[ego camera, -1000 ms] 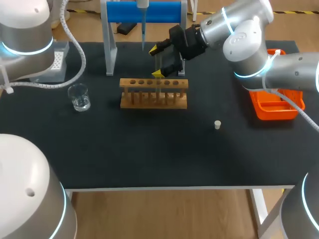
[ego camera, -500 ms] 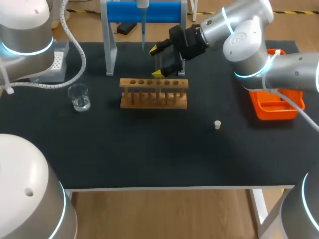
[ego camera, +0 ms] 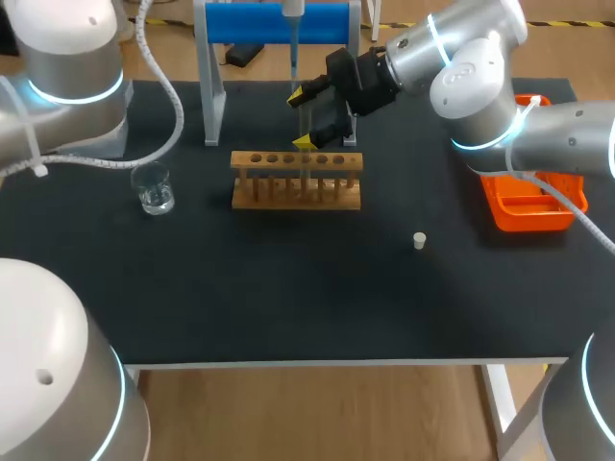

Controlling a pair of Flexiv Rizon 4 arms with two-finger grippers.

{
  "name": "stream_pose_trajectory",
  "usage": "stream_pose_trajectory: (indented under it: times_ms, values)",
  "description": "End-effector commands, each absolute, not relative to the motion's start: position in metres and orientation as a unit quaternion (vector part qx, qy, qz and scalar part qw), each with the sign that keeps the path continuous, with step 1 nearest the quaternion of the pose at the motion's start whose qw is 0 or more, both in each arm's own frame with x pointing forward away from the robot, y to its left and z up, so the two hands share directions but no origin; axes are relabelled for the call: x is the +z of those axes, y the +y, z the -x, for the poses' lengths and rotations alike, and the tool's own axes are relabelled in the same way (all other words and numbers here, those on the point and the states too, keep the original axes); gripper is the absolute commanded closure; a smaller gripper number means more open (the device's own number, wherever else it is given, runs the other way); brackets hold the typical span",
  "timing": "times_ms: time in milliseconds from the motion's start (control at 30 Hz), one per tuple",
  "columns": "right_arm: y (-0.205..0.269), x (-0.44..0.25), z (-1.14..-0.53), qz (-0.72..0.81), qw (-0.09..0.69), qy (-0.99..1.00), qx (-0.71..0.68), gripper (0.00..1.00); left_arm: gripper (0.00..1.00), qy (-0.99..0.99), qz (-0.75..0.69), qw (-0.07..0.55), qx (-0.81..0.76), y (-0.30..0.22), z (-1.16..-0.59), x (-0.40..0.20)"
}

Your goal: Invert the test tube, pick up the pipette, mount the tip to pipette, aspirate from beaker and dispense into the tube, eject the tip, return the pipette, and cap with the stopper.

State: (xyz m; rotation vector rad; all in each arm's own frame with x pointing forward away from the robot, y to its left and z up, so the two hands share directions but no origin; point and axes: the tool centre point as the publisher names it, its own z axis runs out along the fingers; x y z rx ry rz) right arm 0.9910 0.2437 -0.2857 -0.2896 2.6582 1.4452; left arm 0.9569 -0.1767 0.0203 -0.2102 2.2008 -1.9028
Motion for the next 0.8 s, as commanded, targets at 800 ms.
stream_pose_trajectory:
  times_ms: [800]
  values:
    - [0.243, -0.285, -0.991, 0.095, 0.050, 0.874, 0.474, 0.00, 1.00, 0.741, 0.066, 0.116, -0.658, -0.184, -0.979, -0.004]
